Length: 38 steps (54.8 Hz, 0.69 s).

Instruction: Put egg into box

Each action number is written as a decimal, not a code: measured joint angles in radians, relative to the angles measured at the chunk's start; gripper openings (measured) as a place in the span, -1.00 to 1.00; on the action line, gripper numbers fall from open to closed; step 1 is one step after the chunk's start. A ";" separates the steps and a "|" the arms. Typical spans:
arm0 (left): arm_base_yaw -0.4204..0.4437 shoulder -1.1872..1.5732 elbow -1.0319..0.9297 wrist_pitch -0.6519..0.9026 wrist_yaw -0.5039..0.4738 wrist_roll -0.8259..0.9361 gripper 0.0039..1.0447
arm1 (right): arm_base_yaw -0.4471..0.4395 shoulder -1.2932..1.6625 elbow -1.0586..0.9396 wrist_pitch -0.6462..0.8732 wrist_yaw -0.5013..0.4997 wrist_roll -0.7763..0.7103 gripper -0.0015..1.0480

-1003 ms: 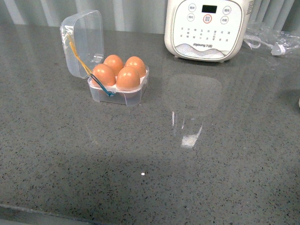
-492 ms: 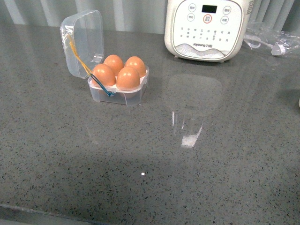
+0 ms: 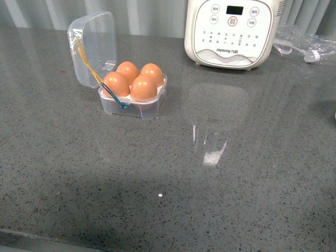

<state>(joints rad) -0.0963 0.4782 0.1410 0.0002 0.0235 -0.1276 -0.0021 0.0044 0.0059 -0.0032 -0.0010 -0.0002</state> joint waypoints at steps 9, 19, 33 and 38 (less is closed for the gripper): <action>0.093 0.303 0.095 0.283 0.052 0.036 0.87 | 0.000 0.000 0.000 0.000 0.000 0.000 0.86; 0.203 0.697 0.299 0.558 0.035 0.172 0.87 | 0.000 0.000 0.000 0.000 0.000 0.000 0.86; 0.228 1.056 0.571 0.612 0.002 0.260 0.87 | 0.000 0.000 0.000 0.000 0.000 0.000 0.86; 0.227 1.121 0.644 0.579 0.002 0.259 0.87 | 0.000 0.000 0.000 0.000 0.000 0.000 0.86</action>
<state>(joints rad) 0.1303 1.5990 0.7849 0.5793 0.0250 0.1310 -0.0021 0.0044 0.0059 -0.0032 -0.0010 -0.0002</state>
